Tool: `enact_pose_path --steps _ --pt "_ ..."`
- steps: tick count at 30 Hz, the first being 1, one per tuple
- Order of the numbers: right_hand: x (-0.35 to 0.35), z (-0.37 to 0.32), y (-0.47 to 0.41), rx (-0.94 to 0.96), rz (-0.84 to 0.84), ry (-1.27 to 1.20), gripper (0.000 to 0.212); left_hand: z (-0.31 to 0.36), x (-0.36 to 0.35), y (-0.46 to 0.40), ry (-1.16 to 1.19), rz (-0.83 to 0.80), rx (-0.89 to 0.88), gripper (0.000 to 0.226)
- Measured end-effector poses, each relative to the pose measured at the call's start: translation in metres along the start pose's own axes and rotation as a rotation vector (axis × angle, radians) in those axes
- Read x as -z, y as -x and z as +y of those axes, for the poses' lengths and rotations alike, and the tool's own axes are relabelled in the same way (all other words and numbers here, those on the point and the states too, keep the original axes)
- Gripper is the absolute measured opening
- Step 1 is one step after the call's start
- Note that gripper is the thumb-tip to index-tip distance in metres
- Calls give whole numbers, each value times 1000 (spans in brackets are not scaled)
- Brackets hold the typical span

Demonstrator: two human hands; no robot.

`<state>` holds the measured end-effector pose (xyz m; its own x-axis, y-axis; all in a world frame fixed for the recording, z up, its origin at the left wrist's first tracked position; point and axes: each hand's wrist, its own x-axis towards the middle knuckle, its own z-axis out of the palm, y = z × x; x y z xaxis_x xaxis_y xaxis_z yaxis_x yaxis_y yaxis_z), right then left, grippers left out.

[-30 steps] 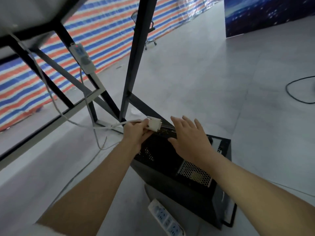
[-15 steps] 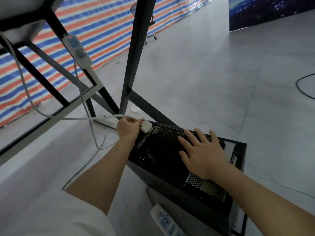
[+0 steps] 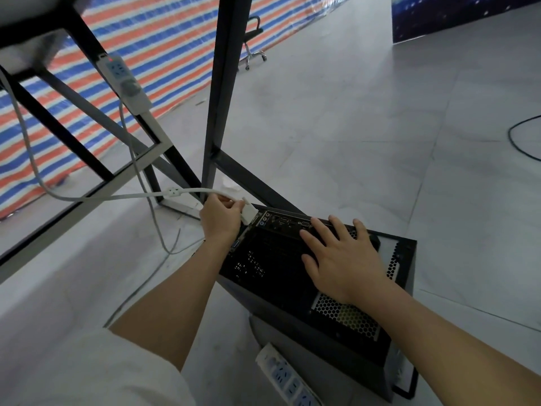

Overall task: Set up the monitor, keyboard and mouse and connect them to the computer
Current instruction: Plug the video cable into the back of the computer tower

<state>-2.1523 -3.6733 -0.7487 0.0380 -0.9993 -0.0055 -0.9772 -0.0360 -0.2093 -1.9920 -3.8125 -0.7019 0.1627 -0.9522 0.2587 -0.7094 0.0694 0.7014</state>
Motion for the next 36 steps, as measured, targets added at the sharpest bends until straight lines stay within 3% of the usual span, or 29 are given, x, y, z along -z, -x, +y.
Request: enact_pose_path --steps 7,18,29,36 --pt "-2 0 -1 -8 16 -16 60 2 -1 3 -21 -38 -77 26" --pt "-2 -3 -3 -13 26 19 92 0 -12 10 -43 -57 -104 18" --pt "-1 -3 -2 -24 26 14 66 -3 -13 12 14 -33 -69 12" --pt "-2 -3 -3 -18 51 5 76 -9 -26 23 67 64 -36 22"
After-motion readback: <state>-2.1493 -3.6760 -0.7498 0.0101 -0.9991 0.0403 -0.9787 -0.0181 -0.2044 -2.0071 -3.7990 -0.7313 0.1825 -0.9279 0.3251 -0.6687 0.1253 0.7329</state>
